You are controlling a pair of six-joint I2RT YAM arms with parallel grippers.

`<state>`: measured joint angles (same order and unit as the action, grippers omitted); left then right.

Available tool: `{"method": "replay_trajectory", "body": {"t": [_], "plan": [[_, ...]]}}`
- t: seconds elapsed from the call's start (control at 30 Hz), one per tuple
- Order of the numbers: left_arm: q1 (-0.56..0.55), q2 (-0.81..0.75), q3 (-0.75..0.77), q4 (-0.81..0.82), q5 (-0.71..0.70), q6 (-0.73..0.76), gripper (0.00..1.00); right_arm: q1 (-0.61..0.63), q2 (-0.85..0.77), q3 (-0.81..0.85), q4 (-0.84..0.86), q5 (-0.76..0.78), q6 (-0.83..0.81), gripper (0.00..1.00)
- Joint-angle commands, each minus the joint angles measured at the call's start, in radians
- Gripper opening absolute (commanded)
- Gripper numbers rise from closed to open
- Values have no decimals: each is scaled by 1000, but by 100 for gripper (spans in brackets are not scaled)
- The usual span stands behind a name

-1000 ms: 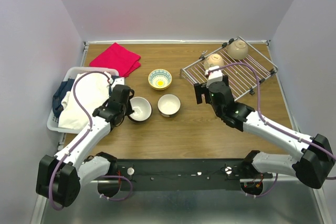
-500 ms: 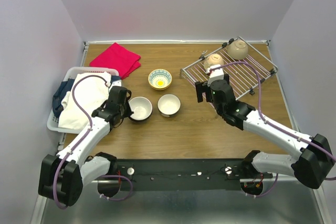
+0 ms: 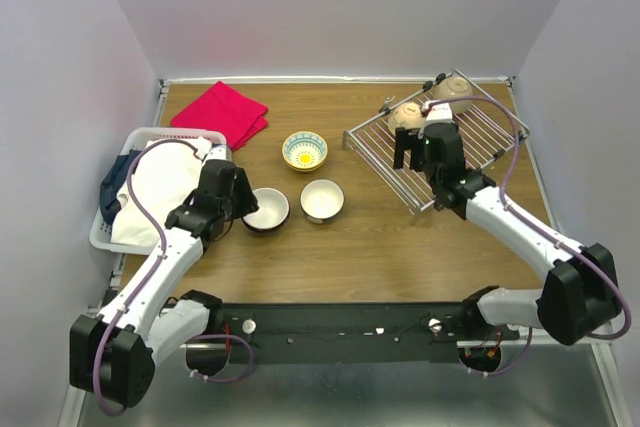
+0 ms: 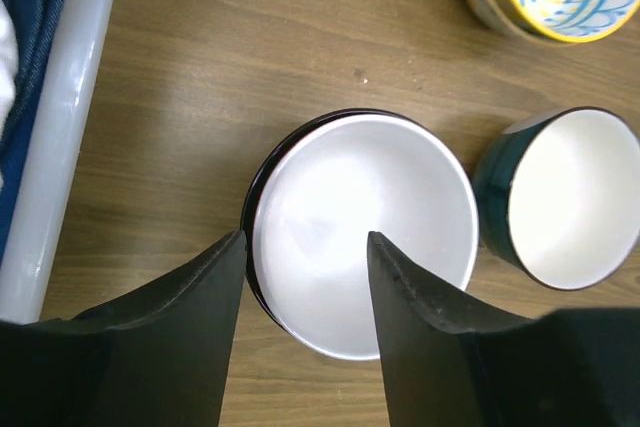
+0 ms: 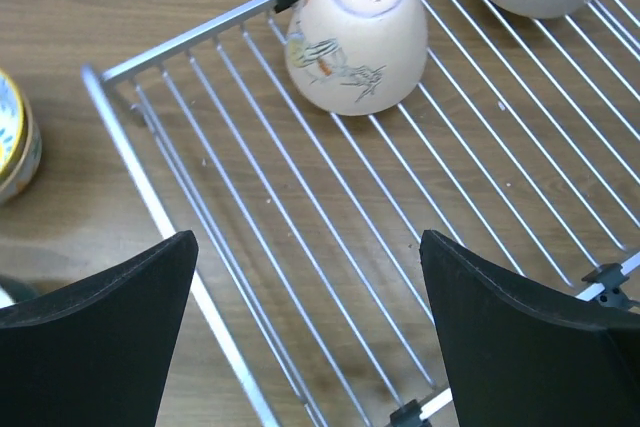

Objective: Unload the bowls from the dish rack

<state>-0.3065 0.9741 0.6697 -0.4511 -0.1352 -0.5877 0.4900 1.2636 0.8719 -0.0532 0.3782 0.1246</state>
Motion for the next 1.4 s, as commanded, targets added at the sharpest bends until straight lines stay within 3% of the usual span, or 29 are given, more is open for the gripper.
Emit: {"method": "replay_trajectory", "body": {"t": [0.0, 0.3, 0.63, 0.87, 1.37], "plan": [[6, -64, 41, -47, 0, 17, 65, -155, 80, 96, 1, -186, 134, 100], [6, -158, -12, -37, 40, 60, 66, -385, 258, 191, 44, -450, 413, 100], [6, -353, -94, 22, 68, 152, 67, -510, 496, 282, 213, -647, 658, 100], [6, -400, -122, 49, 46, 158, 67, -525, 622, 346, 253, -722, 733, 100], [6, -402, -122, 48, 23, 164, 67, -542, 752, 239, 538, -803, 975, 100]]}}
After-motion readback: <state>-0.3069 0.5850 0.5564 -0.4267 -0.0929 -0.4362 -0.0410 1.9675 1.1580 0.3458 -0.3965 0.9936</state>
